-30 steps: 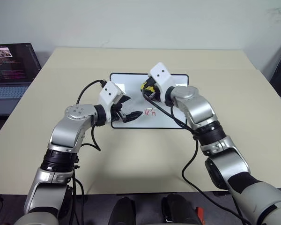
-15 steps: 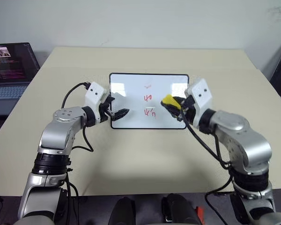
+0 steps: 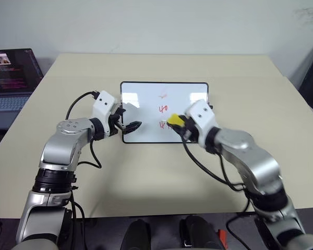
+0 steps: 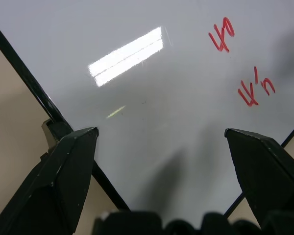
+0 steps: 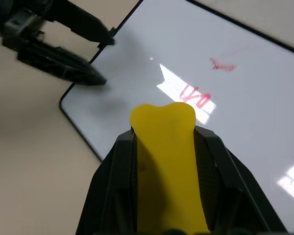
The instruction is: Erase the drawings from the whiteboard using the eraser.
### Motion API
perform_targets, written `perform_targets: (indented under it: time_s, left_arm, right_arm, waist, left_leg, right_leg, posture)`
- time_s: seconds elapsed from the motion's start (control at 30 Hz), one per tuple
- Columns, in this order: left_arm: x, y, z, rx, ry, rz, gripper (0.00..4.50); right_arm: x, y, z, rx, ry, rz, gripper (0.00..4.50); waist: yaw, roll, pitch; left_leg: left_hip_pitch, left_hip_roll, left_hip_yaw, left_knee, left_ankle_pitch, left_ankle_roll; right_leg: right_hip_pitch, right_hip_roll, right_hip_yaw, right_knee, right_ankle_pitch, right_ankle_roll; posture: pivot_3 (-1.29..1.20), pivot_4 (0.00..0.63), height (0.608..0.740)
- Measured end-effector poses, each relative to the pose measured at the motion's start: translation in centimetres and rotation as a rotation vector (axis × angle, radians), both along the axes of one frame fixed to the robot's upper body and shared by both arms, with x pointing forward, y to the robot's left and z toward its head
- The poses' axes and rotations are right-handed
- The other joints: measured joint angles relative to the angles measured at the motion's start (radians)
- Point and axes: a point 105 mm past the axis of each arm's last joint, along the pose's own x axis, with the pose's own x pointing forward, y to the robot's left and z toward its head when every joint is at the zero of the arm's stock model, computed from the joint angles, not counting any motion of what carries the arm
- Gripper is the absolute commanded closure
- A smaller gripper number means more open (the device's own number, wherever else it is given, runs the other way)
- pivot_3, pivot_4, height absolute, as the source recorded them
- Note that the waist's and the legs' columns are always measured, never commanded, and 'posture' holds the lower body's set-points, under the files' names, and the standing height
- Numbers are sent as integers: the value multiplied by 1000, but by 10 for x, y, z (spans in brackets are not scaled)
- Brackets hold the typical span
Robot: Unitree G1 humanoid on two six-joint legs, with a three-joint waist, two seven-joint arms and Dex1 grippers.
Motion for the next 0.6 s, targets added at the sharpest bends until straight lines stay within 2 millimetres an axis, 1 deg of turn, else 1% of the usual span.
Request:
perform_targets:
  time_s: [0.1, 0.2, 0.3, 0.47, 0.53, 0.6]
  left_arm:
    - [0, -4, 1, 2, 9, -18, 0]
    - [-1, -5, 3, -5, 20, -27, 0]
    - [-10, -3, 2, -4, 43, -27, 0]
    - [-35, -1, -14, 2, 112, -36, 0]
    - [-39, -2, -13, 0, 112, -30, 0]
    - [-40, -3, -5, 0, 80, -18, 0]
  right_arm:
    - [12, 11, 19, 2, -68, 9, 3285]
    - [16, 17, 18, 13, -65, 18, 3285]
    - [17, 17, 16, 14, -58, 19, 3285]
    - [16, 14, 20, 22, -70, 23, 3285]
    - [16, 8, 26, 34, -84, 12, 3285]
    - [14, 4, 31, 49, -99, 11, 3285]
  waist:
    - [5, 0, 0]
    - [7, 0, 0]
    - [6, 0, 0]
    - [4, 0, 0]
    - [6, 0, 0]
    - [9, 0, 0]
  left_leg:
    - [-1, 1, 0, 0, 0, 0]
    - [-2, 3, 0, 0, 0, 0]
    - [-3, 2, 0, 0, 0, 0]
    - [-3, 2, 0, -3, 0, 0]
    - [-3, 2, -1, -3, 0, 0]
    - [-3, 2, -1, -2, 0, 0]
  right_leg:
    - [0, 0, -1, -1, 0, 0]
    - [0, -1, 0, -2, 0, 0]
    - [-1, -5, 0, -3, 0, 0]
    - [-1, -5, -1, -3, 0, 0]
    - [-1, -5, -1, -3, 0, 0]
    - [-1, -5, -2, -3, 0, 0]
  posture:
    - [0, 150, 740]
    - [0, 150, 740]
    - [0, 150, 740]
    - [0, 150, 740]
    - [0, 150, 740]
    - [0, 150, 740]
